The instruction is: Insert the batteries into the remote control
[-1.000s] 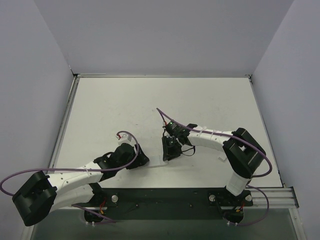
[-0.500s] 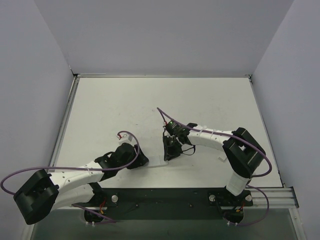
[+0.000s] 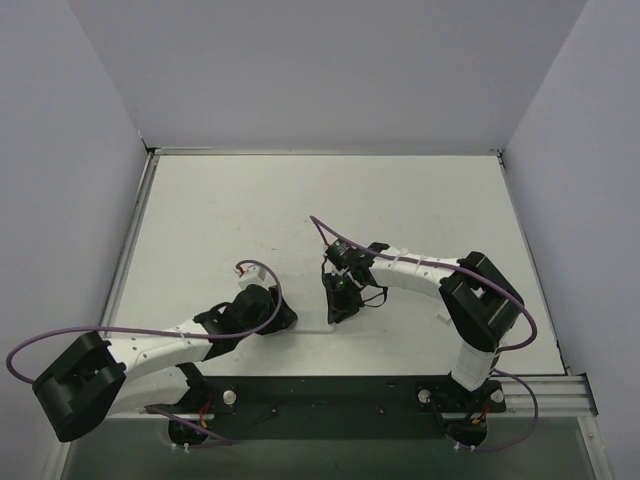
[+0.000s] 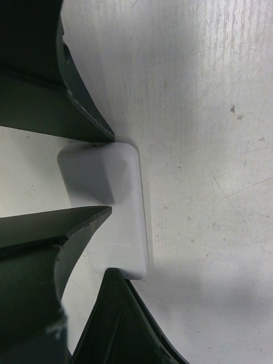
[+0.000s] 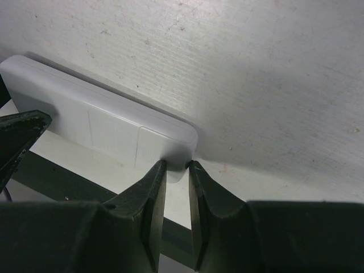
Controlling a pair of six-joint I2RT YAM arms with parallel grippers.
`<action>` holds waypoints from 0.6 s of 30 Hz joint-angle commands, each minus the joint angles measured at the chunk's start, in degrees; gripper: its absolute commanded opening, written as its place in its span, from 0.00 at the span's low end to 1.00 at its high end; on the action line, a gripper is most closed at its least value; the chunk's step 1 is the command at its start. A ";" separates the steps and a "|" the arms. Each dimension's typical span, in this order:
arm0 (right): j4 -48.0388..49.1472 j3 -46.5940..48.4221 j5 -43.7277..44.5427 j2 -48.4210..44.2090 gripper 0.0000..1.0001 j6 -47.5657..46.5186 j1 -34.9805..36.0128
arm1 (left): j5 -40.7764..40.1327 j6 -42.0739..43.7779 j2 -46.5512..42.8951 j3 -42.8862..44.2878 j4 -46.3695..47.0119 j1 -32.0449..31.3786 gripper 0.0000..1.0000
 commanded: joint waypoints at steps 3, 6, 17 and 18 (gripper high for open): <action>7.63 1.66 -5.18 2.24 0.16 3.93 2.48 | 6.49 -0.91 2.57 0.41 2.00 -2.60 0.57; 7.45 1.31 -3.96 0.75 0.17 3.67 1.69 | 4.65 -1.61 1.26 0.06 0.78 -2.60 0.59; 1.39 1.57 10.96 -15.50 0.62 -4.85 -5.69 | -4.14 8.31 -12.01 5.41 -12.66 14.78 0.84; -0.18 1.66 13.26 -18.39 0.66 -5.20 -6.48 | -4.93 9.71 -14.63 6.47 -13.98 15.67 0.87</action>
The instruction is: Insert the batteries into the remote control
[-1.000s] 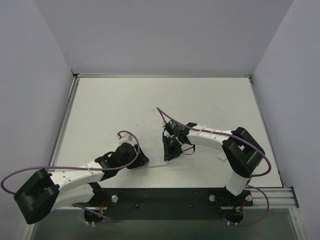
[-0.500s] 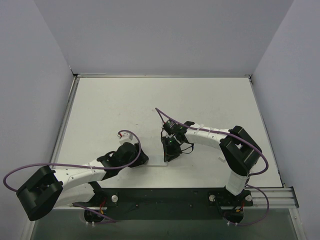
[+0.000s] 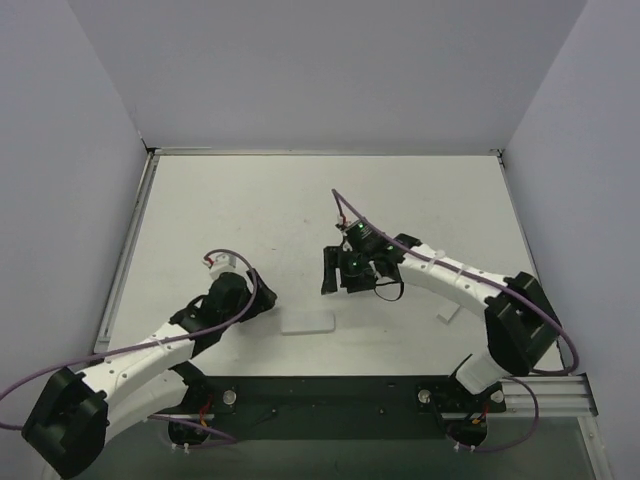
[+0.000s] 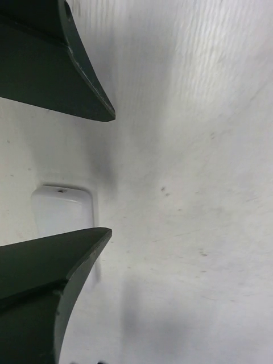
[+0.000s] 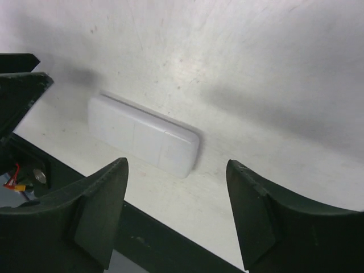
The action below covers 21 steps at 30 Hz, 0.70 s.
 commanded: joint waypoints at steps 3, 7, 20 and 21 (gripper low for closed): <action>-7.21 1.53 20.60 -16.12 0.78 -4.45 -6.39 | -6.37 8.26 -11.84 10.69 -12.28 7.91 0.97; -11.97 0.39 37.39 -28.35 0.90 -4.97 -9.12 | -15.50 11.52 -20.73 18.24 -23.07 8.62 0.97; -8.74 -2.77 64.75 -63.35 1.00 -17.80 -10.00 | -29.41 30.41 -50.09 31.44 -23.11 8.62 0.98; -8.38 -3.13 64.93 -65.19 1.00 -19.28 -9.91 | -29.67 31.99 -52.19 31.61 -22.59 8.62 0.97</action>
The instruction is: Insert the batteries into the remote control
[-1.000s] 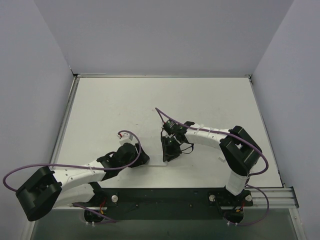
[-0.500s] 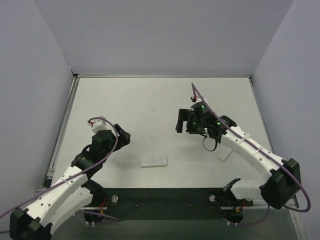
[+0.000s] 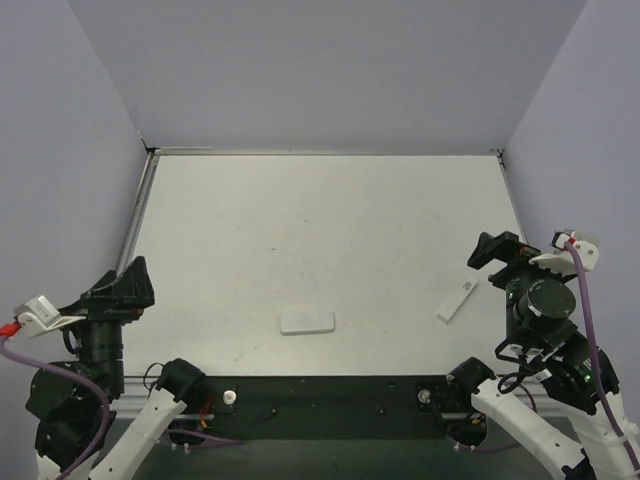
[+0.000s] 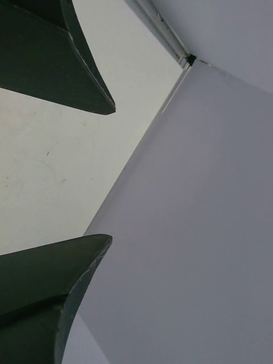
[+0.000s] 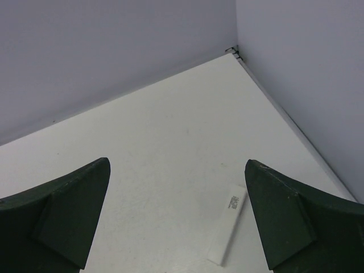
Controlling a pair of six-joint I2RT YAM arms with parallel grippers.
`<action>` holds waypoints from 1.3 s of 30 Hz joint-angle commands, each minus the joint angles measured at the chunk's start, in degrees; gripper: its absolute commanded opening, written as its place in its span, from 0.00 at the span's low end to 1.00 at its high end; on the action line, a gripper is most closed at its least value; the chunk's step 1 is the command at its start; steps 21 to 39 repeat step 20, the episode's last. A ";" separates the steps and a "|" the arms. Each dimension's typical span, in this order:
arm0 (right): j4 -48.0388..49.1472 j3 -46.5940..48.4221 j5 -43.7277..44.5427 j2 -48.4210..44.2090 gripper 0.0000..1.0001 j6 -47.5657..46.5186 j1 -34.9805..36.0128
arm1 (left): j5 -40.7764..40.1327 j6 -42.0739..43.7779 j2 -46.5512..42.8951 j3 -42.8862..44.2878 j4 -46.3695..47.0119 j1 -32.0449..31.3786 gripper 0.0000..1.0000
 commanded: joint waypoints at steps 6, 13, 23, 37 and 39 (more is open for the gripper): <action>2.82 -3.16 7.96 -5.55 1.00 -9.37 -0.14 | -5.75 12.41 -9.60 0.54 1.57 0.33 0.97; 2.65 -2.89 7.08 -6.08 1.00 -9.02 -0.14 | -7.16 13.38 -10.39 -1.22 1.92 0.33 0.98; 2.65 -3.07 7.43 -6.43 1.00 -9.19 -0.14 | -7.78 13.74 -10.57 -3.51 4.03 0.33 0.97; 2.65 -3.07 7.43 -6.43 1.00 -9.19 -0.14 | -7.78 13.74 -10.57 -3.51 4.03 0.33 0.97; 2.65 -3.07 7.43 -6.43 1.00 -9.19 -0.14 | -7.78 13.74 -10.57 -3.51 4.03 0.33 0.97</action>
